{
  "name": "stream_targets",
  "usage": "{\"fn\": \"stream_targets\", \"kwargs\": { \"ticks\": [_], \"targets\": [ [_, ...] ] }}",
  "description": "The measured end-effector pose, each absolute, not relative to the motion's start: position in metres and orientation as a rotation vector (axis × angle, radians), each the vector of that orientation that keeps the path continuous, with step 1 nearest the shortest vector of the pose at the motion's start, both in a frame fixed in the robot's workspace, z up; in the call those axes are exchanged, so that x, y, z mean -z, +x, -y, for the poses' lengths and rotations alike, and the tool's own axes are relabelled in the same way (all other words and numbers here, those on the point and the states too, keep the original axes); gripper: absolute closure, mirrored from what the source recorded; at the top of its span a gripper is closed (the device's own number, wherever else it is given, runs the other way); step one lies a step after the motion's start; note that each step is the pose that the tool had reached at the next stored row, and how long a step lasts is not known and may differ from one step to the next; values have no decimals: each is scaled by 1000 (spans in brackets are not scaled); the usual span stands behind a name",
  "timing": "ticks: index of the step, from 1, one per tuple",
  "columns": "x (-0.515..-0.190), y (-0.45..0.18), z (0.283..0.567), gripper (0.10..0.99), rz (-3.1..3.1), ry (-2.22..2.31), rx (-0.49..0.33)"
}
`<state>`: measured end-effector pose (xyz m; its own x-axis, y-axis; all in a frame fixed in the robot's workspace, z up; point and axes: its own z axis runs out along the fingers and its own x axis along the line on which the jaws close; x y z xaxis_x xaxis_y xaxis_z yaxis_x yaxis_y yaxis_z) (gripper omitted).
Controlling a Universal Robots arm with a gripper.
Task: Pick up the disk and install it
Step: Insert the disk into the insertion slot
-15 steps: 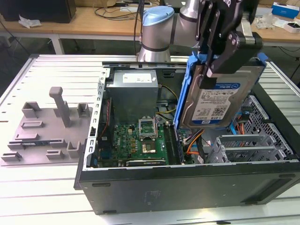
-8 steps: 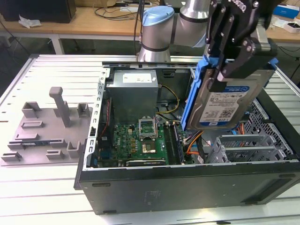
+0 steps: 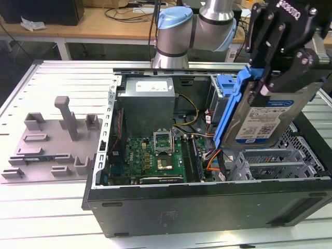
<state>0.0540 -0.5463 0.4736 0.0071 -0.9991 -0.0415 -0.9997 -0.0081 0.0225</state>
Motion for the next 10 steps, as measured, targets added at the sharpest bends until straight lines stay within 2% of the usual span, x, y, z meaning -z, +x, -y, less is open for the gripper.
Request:
{"fn": "stream_targets", "kwargs": {
  "ticks": [10],
  "targets": [
    [-471,84,551,718,-2203,-2219,-72]
  ]
}}
